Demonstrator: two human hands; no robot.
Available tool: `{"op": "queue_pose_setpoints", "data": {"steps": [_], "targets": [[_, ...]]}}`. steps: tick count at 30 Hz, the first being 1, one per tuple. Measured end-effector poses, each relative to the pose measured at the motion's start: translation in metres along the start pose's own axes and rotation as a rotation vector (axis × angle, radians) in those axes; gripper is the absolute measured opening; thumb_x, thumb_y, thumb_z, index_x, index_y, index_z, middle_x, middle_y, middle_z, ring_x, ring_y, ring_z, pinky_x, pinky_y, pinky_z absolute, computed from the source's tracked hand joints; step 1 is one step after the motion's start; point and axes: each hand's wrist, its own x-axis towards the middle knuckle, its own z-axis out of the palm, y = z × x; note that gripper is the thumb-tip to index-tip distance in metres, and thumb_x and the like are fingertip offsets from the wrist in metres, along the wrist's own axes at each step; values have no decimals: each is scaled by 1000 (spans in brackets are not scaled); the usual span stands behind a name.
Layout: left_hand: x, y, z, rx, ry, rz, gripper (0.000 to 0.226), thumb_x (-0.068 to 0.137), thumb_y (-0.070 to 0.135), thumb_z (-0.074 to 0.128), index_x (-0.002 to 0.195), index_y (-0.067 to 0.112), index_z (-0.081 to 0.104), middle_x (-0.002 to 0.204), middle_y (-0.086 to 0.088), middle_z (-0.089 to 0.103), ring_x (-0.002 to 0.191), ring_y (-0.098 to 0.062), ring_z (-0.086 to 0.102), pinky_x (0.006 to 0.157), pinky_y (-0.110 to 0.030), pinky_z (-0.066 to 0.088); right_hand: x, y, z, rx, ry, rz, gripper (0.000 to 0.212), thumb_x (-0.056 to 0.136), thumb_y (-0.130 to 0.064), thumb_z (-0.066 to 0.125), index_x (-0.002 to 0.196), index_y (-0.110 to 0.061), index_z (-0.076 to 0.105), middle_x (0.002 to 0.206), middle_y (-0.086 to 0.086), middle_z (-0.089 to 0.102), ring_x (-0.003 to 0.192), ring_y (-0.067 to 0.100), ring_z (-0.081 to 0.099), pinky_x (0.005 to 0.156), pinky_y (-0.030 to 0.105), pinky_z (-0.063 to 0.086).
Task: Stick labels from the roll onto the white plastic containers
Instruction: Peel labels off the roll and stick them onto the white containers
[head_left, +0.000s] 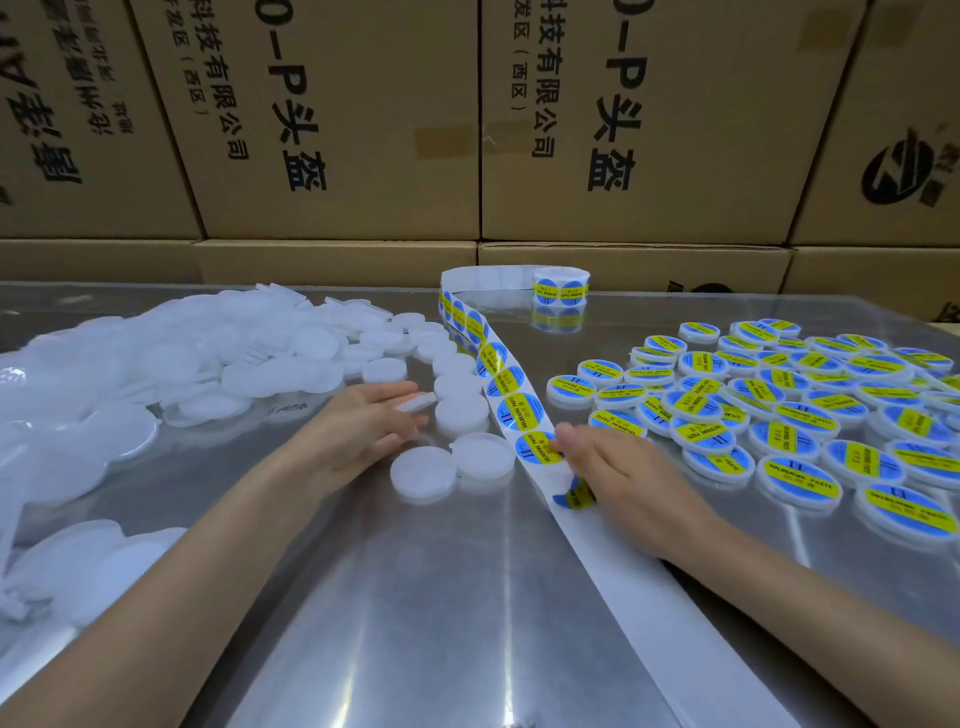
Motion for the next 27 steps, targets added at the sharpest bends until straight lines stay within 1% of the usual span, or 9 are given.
{"op": "queue_pose_setpoints", "data": {"steps": [5, 9, 11, 13, 16, 20, 22, 24, 27], "targets": [[-1, 2, 1, -43, 100, 55, 20, 95, 5, 51, 112, 12, 59, 92, -1, 67, 59, -7, 69, 48, -14, 52, 2, 4, 0, 235, 20, 145, 73, 67, -85, 19, 45, -16, 32, 74, 7, 70, 101, 0, 63, 89, 28, 42], [2, -2, -2, 245, 243, 55, 14, 93, 23, 60, 105, 18, 63, 75, -1, 65, 39, -4, 58, 39, -14, 44, 4, 4, -2, 391, 5, 168, 79, 61, -93, 21, 39, -18, 31, 49, -15, 58, 100, 2, 65, 92, 27, 39], [3, -5, -5, 557, 312, 161, 19, 92, 28, 60, 108, 18, 62, 75, -4, 67, 47, -12, 59, 50, -22, 51, 5, 4, -2, 423, -4, 171, 78, 67, -89, 20, 36, -19, 34, 44, -19, 54, 101, 6, 65, 94, 31, 39], [4, -10, -8, 844, 369, 257, 30, 91, 37, 58, 115, 19, 62, 94, -2, 69, 77, -19, 63, 75, -33, 52, 6, 5, -2, 433, -6, 167, 79, 69, -87, 19, 35, -20, 42, 46, -22, 55, 102, 10, 65, 101, 37, 38], [3, -15, -6, 1047, 426, 383, 41, 89, 45, 57, 120, 19, 61, 120, 0, 60, 112, -22, 54, 89, -37, 45, 7, 5, -2, 416, 4, 179, 77, 66, -92, 19, 40, -29, 54, 51, -25, 57, 103, 14, 65, 99, 39, 39], [-4, -11, 11, 963, 106, 597, 44, 79, 52, 67, 114, 27, 64, 119, 11, 60, 114, -9, 51, 97, -25, 38, 7, 5, -3, 561, 56, 253, 70, 56, -96, 31, 67, -30, 52, 78, -9, 74, 88, 11, 68, 79, 31, 47], [-9, -14, 23, 1005, -58, 625, 48, 74, 56, 70, 114, 30, 64, 118, 18, 60, 114, -3, 51, 98, -20, 37, 7, 7, -2, 618, 62, 262, 68, 62, -92, 35, 78, -30, 58, 90, 1, 75, 93, 19, 68, 87, 36, 50], [-10, -18, 29, 1133, -90, 649, 45, 76, 58, 66, 114, 33, 64, 120, 22, 60, 115, -1, 50, 97, -21, 38, 6, 8, -3, 612, 80, 237, 71, 70, -87, 36, 91, -25, 64, 97, 1, 74, 100, 19, 66, 98, 38, 45], [-10, -18, 28, 1212, -73, 632, 41, 82, 59, 57, 115, 36, 65, 122, 19, 61, 116, -6, 54, 95, -30, 43, 3, 3, -5, 582, 111, 172, 68, 72, -75, 40, 98, -16, 63, 100, -7, 72, 101, 7, 63, 94, 22, 43]]}}
